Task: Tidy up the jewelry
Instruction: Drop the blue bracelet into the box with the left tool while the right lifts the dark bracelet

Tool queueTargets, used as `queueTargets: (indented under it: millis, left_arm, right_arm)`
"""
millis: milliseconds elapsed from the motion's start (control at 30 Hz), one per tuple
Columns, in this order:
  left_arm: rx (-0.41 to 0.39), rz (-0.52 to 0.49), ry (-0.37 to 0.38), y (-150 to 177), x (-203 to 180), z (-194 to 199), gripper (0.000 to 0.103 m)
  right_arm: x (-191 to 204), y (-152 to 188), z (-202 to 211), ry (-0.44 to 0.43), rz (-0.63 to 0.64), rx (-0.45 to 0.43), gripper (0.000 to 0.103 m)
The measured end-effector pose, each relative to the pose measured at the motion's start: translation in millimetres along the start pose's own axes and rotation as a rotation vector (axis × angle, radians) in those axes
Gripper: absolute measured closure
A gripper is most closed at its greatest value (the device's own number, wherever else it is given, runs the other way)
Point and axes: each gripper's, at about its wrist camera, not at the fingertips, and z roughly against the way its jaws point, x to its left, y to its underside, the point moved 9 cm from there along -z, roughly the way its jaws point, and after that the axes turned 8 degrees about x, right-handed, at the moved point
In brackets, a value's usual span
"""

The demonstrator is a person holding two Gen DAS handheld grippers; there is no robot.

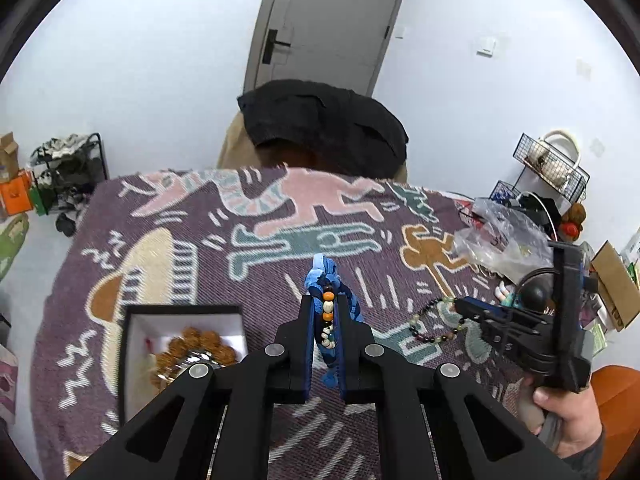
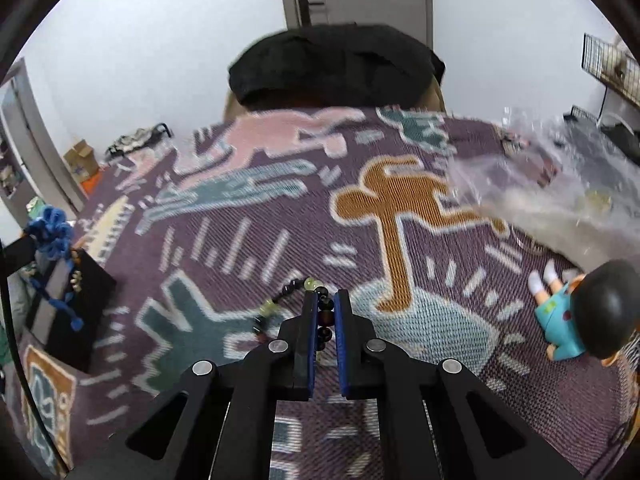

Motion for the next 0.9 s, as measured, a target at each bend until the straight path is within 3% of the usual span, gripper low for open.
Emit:
queueTargets:
  millis: [200,400,600,700,767,900]
  left_arm:
    - [-0.036,0.026,-0.019,-8,20,18,0.094]
    - [-0.056,0.055,-0.046,-8,44,28,0.094]
    - [-0.027,0.092,-0.051,2,65,24,0.094]
    - [0.020,0.126,0.001,8,72,17,0.091]
    - [0.047,0.148,0.021,13,77,15,0.085]
    - [0.004,0.182,0.010,20,92,26,0.044]
  right_arm:
    - [16,-13,30,-0.024,0.024,-0.061,0.094]
    - [38,-18,58,-0.115,0.037,-0.103,0.094]
    - [72,-23,80,-0.156,0.091,-0.135,0.094]
    - [87,-23,86,-0.166,0.117,-0.142,0.094]
    - [100,-24,88,-0.179,0.137,-0.141,0.094]
    - [120,-22,90,-0.195,0.167,-0.139,0.094]
